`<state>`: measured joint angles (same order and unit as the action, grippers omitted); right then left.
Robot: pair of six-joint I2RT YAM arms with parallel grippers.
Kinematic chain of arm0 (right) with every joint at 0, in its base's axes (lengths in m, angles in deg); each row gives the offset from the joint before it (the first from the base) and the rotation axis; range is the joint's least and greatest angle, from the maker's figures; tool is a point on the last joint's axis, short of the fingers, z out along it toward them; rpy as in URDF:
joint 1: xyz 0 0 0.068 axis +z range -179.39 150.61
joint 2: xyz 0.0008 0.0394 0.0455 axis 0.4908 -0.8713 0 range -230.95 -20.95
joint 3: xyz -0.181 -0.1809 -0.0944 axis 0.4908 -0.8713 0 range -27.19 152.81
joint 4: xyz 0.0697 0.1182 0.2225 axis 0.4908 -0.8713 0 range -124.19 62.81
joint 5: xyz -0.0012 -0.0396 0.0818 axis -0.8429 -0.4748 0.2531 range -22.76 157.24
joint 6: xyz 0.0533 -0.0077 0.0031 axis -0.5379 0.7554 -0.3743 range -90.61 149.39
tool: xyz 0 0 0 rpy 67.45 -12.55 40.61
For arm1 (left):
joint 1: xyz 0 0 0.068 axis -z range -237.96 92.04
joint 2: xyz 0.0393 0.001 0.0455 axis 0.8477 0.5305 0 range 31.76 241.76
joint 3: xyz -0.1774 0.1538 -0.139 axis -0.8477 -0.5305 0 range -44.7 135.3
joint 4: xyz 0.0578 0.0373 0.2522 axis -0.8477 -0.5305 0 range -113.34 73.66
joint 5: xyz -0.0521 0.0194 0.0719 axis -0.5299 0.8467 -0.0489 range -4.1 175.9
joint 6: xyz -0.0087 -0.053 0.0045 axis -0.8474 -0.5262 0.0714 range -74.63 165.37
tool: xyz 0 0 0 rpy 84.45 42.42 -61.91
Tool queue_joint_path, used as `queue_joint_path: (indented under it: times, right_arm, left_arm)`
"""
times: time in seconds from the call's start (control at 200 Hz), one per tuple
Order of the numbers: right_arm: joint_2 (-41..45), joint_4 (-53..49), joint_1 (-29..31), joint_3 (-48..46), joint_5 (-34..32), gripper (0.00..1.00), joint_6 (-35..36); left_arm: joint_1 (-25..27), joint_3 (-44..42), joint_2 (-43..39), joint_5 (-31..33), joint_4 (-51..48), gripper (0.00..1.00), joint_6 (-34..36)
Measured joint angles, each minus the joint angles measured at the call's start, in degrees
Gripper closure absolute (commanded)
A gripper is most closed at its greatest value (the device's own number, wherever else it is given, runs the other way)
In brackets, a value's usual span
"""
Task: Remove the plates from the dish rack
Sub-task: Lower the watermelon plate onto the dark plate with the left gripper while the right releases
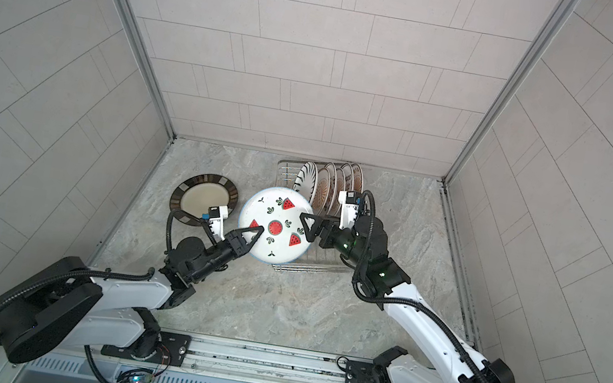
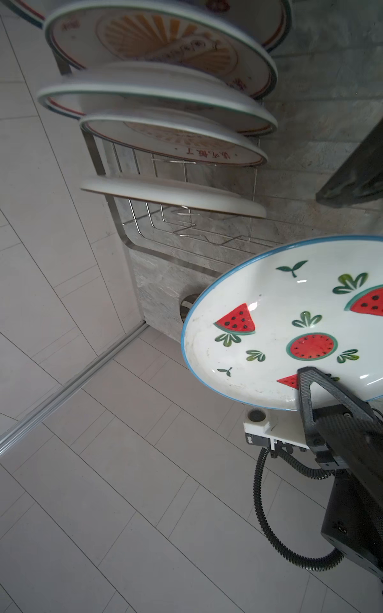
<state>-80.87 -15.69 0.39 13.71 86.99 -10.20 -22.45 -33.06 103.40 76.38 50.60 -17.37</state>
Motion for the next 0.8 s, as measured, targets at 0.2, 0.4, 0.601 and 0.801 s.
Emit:
queue_joint_path:
  times: [0.2,0.4,0.601,0.801]
  right_arm:
    - [3.15,-1.92,0.76,-1.31,-4.52,0.0,2.05]
    - [1.6,-2.99,4.28,-0.74,-5.51,0.01,5.6]
    - [-0.66,-4.9,8.04,1.4,-7.02,0.01,9.22]
    - [-5.84,-5.57,12.66,6.29,-7.54,0.01,12.46]
  left_arm:
    - [-2.69,0.0,-1.01,-0.15,-0.9,0.94,-0.11]
    - [-6.51,0.0,-5.01,-0.33,-3.91,0.94,-0.44]
    - [-9.44,-0.04,-7.98,-0.92,-6.19,0.94,-0.76]
    - [-13.46,-0.09,-9.92,-1.77,-8.92,0.94,-1.38]
